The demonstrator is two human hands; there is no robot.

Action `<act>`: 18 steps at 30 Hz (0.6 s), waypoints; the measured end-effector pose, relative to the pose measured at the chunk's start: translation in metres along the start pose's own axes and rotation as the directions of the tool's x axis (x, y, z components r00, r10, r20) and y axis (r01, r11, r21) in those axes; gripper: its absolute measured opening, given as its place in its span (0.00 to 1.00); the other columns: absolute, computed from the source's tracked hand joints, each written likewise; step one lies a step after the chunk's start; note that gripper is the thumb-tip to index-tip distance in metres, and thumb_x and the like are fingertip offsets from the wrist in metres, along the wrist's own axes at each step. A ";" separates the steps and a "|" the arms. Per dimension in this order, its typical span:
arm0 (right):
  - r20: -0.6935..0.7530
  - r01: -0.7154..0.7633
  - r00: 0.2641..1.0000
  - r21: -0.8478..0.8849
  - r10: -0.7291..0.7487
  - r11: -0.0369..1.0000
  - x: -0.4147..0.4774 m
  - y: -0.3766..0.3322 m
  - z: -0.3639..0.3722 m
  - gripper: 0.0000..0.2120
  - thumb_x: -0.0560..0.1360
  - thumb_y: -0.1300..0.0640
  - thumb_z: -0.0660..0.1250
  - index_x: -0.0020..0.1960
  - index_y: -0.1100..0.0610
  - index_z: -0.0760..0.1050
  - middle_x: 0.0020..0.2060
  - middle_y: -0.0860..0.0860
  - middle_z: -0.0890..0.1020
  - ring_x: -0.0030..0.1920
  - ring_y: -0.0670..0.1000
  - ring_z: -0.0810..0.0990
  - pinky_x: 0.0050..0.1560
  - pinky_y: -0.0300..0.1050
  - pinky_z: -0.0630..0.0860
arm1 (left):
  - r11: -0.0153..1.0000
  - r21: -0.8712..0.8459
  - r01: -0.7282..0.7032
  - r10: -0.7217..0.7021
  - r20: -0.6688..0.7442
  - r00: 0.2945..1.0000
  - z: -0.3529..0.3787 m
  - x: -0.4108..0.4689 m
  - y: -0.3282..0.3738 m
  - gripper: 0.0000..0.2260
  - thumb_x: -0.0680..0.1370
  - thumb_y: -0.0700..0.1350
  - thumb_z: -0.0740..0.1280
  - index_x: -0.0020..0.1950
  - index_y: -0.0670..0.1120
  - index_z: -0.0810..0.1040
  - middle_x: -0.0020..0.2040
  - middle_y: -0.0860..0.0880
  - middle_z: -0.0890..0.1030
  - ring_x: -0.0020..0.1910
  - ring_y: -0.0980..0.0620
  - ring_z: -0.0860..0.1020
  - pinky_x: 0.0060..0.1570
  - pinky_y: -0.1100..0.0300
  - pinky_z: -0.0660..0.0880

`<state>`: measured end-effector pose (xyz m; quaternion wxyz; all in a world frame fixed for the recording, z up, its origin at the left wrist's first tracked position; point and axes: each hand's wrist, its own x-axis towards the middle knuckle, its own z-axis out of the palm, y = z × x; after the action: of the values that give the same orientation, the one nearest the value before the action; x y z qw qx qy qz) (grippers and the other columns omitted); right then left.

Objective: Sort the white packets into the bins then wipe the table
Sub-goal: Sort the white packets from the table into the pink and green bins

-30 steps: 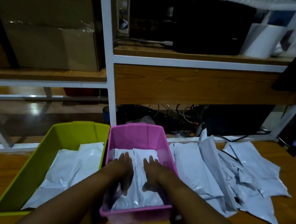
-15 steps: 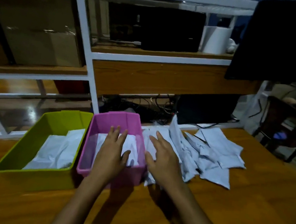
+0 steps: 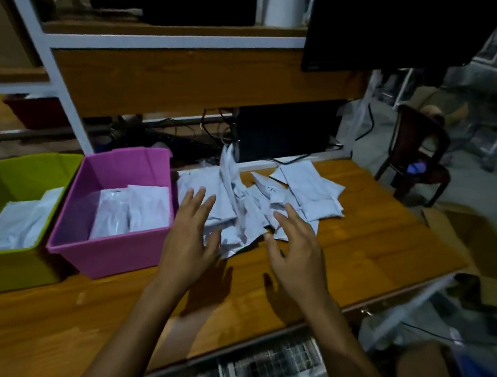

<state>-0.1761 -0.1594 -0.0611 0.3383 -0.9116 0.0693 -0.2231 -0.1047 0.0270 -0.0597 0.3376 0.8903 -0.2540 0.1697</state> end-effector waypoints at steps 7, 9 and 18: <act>-0.051 -0.066 0.997 -0.038 0.064 0.997 0.053 0.055 -0.024 0.20 0.78 0.52 0.64 0.70 0.52 0.71 0.74 0.50 0.66 0.72 0.51 0.65 0.68 0.45 0.65 | 0.996 -0.050 -0.078 0.080 0.034 0.996 0.063 0.074 0.021 0.23 0.80 0.47 0.62 0.74 0.45 0.65 0.77 0.47 0.60 0.78 0.50 0.52 0.70 0.59 0.55; -0.042 -0.081 0.996 -0.067 0.079 0.994 0.074 0.073 -0.030 0.20 0.79 0.51 0.64 0.70 0.52 0.70 0.74 0.50 0.65 0.73 0.51 0.64 0.68 0.45 0.64 | 0.996 -0.053 -0.073 0.076 0.048 0.996 0.081 0.100 0.023 0.22 0.80 0.46 0.63 0.74 0.45 0.66 0.77 0.47 0.60 0.78 0.50 0.52 0.70 0.58 0.57; 0.025 -0.116 0.992 -0.154 0.121 0.981 0.165 0.135 -0.032 0.21 0.79 0.51 0.62 0.71 0.54 0.69 0.75 0.51 0.64 0.73 0.53 0.63 0.68 0.47 0.65 | 0.998 -0.061 0.023 -0.011 0.185 0.983 0.162 0.201 0.020 0.23 0.78 0.44 0.65 0.73 0.43 0.67 0.76 0.43 0.63 0.77 0.44 0.55 0.73 0.49 0.57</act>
<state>-0.0405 -0.3268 -0.0678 0.2814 -0.9327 0.1346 -0.1808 0.0681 -0.1652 -0.0699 0.3417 0.8934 -0.2818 0.0756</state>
